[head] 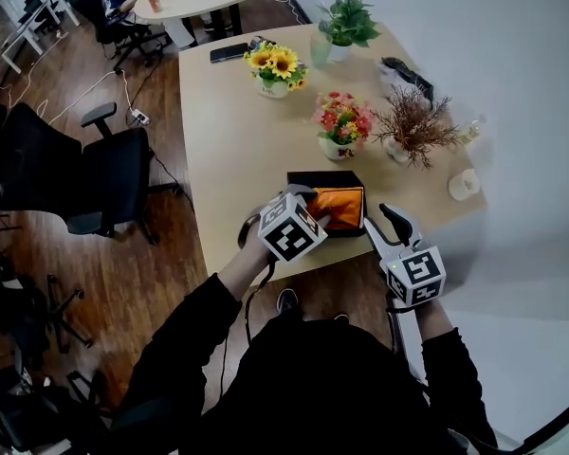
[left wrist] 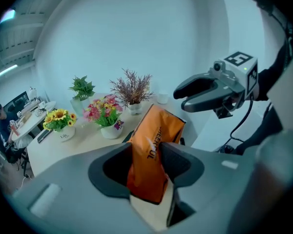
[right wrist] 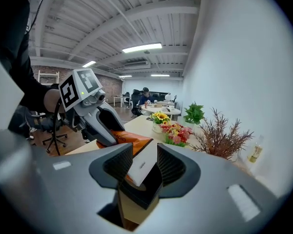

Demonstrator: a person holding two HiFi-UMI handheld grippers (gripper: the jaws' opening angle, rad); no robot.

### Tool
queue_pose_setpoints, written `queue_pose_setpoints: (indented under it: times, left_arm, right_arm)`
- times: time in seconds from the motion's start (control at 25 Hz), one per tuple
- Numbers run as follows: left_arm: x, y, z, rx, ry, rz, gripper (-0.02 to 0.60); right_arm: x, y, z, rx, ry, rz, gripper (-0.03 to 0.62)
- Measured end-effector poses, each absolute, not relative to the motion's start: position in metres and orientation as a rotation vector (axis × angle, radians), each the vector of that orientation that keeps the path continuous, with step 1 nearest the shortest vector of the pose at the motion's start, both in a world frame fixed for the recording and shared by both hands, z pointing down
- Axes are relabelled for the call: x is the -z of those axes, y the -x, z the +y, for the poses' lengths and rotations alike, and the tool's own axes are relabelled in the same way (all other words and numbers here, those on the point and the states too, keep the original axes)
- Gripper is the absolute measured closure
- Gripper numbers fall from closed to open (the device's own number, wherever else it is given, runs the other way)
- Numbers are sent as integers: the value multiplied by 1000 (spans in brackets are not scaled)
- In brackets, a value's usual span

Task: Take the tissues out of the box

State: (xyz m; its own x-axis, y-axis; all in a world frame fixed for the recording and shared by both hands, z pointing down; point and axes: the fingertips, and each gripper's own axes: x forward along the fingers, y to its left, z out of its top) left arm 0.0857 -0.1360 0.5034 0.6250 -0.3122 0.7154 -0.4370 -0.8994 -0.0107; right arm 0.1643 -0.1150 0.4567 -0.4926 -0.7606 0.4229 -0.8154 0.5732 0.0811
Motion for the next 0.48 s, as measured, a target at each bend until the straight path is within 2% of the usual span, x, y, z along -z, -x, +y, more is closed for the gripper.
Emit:
queue_pose_setpoints:
  times: [0.24, 0.48]
  left_arm:
    - [-472, -56, -115, -1088, -2703, -723, 411]
    - [-452, 7, -104, -1027, -2628, -933, 413]
  right_arm:
    - [-433, -152, -110, -137, -1252, -2470, 437]
    - [-417, -123, -112, -93, -1175, -2548, 441]
